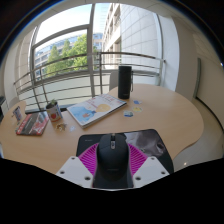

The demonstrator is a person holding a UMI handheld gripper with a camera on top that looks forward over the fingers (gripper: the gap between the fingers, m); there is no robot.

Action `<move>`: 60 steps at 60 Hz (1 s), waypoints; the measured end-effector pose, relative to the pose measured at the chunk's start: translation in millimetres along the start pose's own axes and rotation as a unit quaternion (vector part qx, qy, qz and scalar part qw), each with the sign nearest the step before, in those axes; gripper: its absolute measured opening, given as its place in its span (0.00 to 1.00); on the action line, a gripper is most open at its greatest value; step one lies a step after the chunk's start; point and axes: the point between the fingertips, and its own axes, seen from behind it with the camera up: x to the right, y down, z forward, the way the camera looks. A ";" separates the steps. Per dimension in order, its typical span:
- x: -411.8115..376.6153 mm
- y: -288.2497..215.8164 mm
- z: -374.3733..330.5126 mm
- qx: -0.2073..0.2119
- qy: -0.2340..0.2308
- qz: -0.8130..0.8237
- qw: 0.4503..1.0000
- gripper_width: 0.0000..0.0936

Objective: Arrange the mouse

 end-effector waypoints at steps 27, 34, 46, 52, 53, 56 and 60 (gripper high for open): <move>31.1 35.1 -19.7 -0.036 0.010 -0.018 0.999 0.91; 26.5 18.8 -75.1 -0.013 0.021 -0.021 0.999 0.90; 16.3 7.2 -187.4 0.023 0.043 -0.037 0.998 0.90; 9.5 12.1 -239.4 0.032 0.050 -0.048 0.997 0.90; 8.8 13.6 -247.4 0.033 0.051 -0.049 0.997 0.90; 5.3 16.9 -268.7 0.037 0.051 -0.048 0.997 0.90; 3.3 21.8 -296.0 0.040 0.052 -0.044 0.997 0.90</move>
